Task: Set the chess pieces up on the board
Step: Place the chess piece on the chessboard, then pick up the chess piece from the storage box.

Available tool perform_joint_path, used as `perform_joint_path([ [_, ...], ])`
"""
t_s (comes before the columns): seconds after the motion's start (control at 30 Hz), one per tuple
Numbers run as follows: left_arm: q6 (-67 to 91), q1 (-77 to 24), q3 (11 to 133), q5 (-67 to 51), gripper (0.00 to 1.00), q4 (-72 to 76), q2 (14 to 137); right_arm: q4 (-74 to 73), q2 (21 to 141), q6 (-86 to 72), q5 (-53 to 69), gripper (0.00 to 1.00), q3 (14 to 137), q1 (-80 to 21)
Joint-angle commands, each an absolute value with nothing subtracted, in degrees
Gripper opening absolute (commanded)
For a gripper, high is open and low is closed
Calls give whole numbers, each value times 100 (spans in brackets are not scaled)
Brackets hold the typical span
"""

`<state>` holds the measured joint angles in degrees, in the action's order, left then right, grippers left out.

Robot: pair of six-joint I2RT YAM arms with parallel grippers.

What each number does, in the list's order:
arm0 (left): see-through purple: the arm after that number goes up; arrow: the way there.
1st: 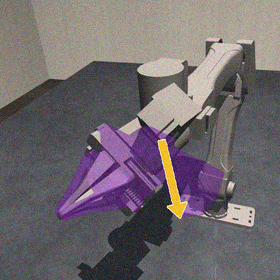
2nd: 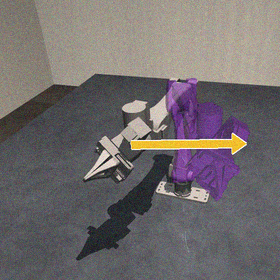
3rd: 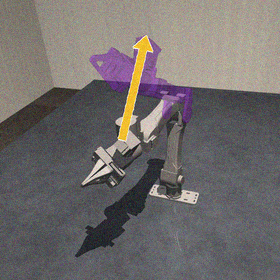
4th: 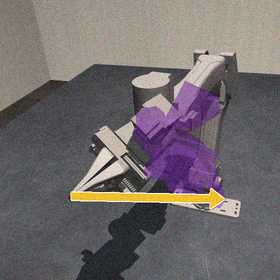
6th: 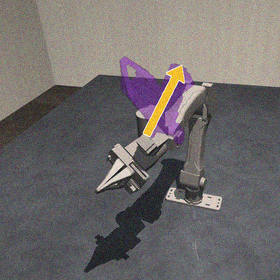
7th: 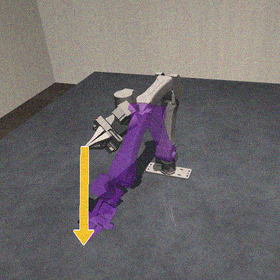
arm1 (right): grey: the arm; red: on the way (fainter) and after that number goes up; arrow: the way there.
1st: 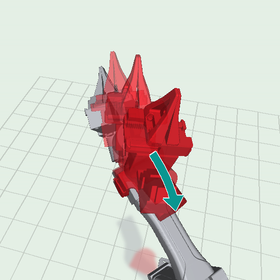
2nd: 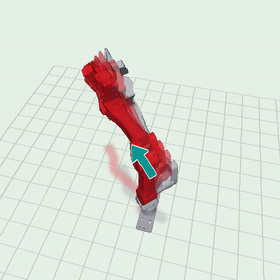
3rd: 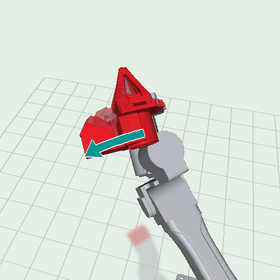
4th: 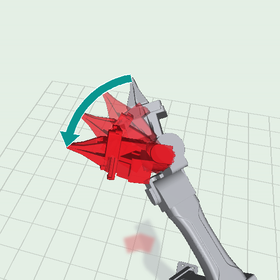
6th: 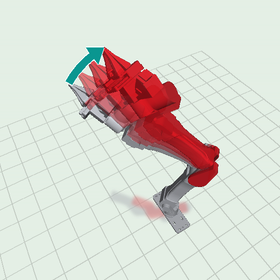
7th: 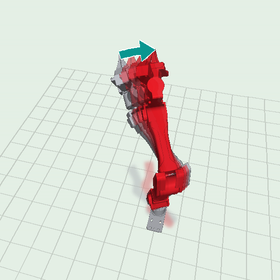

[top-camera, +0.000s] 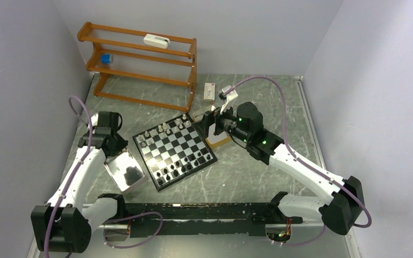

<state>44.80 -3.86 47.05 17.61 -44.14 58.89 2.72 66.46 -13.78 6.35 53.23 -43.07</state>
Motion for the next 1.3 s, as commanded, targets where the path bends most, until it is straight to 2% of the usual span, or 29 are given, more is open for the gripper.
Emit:
perform_joint_path([
  [0.0,5847,-159,4048,1432,31,-4410,5992,380,6414,-1276,538,100,5285,-4281],
  [0.13,6024,-21,3699,1321,30,-4152,6017,344,6341,-1244,478,100,5270,-4282],
  [0.33,5752,299,3409,1184,34,-3593,5981,366,6284,-1213,409,100,5206,-4281],
  [0.47,5494,624,3261,811,32,-3286,6061,389,6312,-1204,387,100,5181,-4285],
  [0.73,4966,1088,2874,-74,34,-2487,6045,423,6370,-1204,378,100,5186,-4282],
  [1.27,4887,1204,2590,-514,33,-1736,6615,337,6287,-1167,236,100,5184,-4281],
])
